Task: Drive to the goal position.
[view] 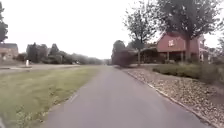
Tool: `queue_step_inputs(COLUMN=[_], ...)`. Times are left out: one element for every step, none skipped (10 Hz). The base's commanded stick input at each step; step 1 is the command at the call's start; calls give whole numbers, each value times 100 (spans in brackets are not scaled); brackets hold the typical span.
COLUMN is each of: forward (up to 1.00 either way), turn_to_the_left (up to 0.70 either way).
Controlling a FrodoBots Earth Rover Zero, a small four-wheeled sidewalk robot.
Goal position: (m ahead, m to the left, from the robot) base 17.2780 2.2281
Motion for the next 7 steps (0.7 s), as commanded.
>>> queue_step_inputs(forward=[100, 100, 100, 100, 100, 100, 100], turn_to_the_left=[0, 0, 0, 0, 0, 0, 0])
